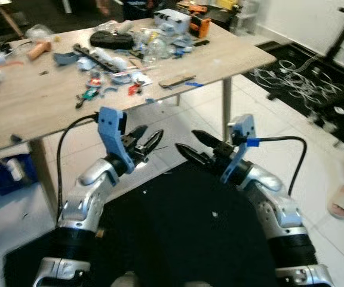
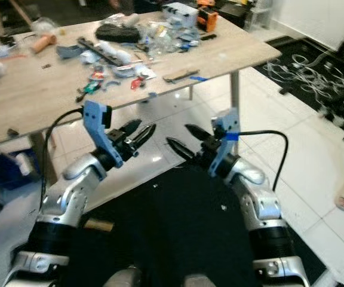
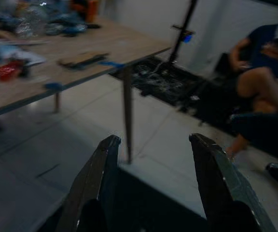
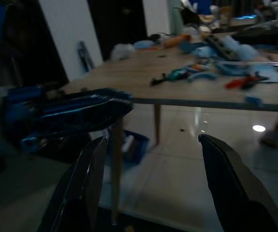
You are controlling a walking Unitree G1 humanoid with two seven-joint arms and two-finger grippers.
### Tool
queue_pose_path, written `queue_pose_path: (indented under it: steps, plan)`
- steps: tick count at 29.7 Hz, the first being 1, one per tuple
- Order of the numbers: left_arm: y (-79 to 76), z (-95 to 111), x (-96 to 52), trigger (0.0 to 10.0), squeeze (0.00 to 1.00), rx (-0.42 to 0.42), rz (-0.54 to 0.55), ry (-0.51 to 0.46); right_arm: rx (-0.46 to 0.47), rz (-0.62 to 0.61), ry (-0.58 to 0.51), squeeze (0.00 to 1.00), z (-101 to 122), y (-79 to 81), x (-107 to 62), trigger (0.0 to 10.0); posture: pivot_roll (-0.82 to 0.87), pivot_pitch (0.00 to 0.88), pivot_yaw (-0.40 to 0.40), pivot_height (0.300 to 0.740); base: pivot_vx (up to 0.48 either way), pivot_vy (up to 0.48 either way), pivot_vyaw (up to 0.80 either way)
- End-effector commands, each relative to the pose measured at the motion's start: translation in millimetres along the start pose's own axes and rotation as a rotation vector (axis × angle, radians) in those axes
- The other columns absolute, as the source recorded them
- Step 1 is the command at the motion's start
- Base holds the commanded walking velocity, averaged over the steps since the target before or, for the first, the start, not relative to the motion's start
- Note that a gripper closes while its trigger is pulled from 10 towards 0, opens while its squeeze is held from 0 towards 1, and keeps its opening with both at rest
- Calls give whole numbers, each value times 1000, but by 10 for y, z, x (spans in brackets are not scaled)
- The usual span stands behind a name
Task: Picking trash to rubbish bin
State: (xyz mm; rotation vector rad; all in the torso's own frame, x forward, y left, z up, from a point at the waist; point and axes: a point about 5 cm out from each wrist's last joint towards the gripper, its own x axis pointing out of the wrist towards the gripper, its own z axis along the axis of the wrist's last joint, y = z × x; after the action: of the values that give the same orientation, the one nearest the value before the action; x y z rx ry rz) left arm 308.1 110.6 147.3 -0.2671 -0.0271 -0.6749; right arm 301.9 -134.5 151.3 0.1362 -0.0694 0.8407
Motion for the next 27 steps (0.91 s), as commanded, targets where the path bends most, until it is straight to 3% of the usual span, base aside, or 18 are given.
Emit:
queue_pose_path:
  steps: [1,27]
  plan:
    - [-28,-10,24,10000,0,1,-15,8,9,-25,-7,0,-24,-33,-55,10000,-104,0,-7,740,0,0,0]
    - [-52,-30,22,10000,0,27,-54,13,35,-33,-16,0,-48,-28,-58,10000,-103,0,-4,740,0,0,0]
